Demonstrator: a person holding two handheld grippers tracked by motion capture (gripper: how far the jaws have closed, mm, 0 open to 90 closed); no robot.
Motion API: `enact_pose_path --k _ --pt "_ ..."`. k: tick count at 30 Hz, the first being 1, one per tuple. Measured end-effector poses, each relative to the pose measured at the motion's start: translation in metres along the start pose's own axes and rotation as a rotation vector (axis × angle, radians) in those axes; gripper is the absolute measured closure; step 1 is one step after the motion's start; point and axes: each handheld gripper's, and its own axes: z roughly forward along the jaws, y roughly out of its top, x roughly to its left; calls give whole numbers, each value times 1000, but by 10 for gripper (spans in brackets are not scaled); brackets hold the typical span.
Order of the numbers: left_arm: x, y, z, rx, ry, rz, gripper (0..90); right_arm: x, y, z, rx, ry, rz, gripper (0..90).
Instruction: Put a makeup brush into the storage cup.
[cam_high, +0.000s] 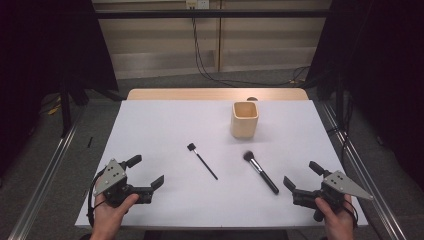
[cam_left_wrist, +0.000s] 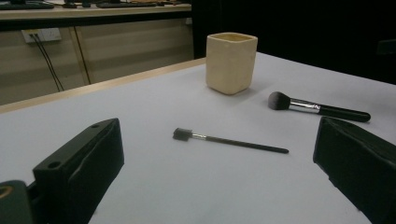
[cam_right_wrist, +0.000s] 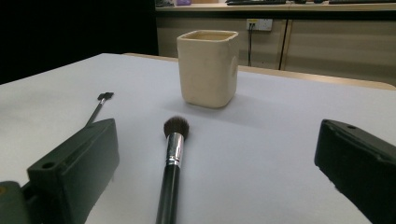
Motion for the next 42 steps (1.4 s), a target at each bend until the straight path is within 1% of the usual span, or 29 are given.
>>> enact_pose_path --k 3,4,8,9,10,13,15,17,19,21,23,26,28,30,33,36,39,41,42 --pt "2 3 3 -9 9 -16 19 -1 0 1 1 0 -1 0" --pt "2 4 4 -6 10 -15 19 -1 0 1 0 0 6 0" --pt "2 7 10 -5 0 -10 20 -1 -1 2 2 2 8 0" --pt "1 8 13 -3 -9 -13 20 -1 -1 2 1 3 9 0" --pt "1 9 15 -2 -9 -5 22 -1 -1 2 2 6 11 0" --pt "1 13 23 -6 -18 -11 25 0 -1 3 1 8 11 0" --pt "1 16 27 3 -16 -5 26 0 -1 3 0 7 12 0" --pt "0 19 31 -5 -24 -20 29 0 0 3 -1 9 13 0" --pt "0 21 35 -4 -24 -14 29 0 0 3 -1 8 13 0" --pt "0 22 40 -3 -32 -18 29 0 -1 3 1 11 10 0" --pt "1 23 47 7 -37 -7 29 0 -1 4 2 12 14 0" --pt "3 25 50 7 -43 -5 29 1 -1 4 1 13 17 0" --pt "5 30 56 -5 -42 -10 27 1 -1 4 2 13 19 0" --pt "7 31 58 -7 -41 -5 27 1 -1 4 2 13 18 0" --pt "10 37 63 -14 -41 -12 22 1 -1 4 1 13 20 0" --pt "11 40 69 -18 -39 -8 22 0 -1 5 3 12 21 0" --pt "11 41 76 -8 -52 -1 22 0 -1 4 4 14 19 0" --pt "10 42 82 7 -59 14 23 0 -1 4 3 13 21 0" --pt "9 43 86 10 -63 9 23 -1 -1 4 3 13 21 0"
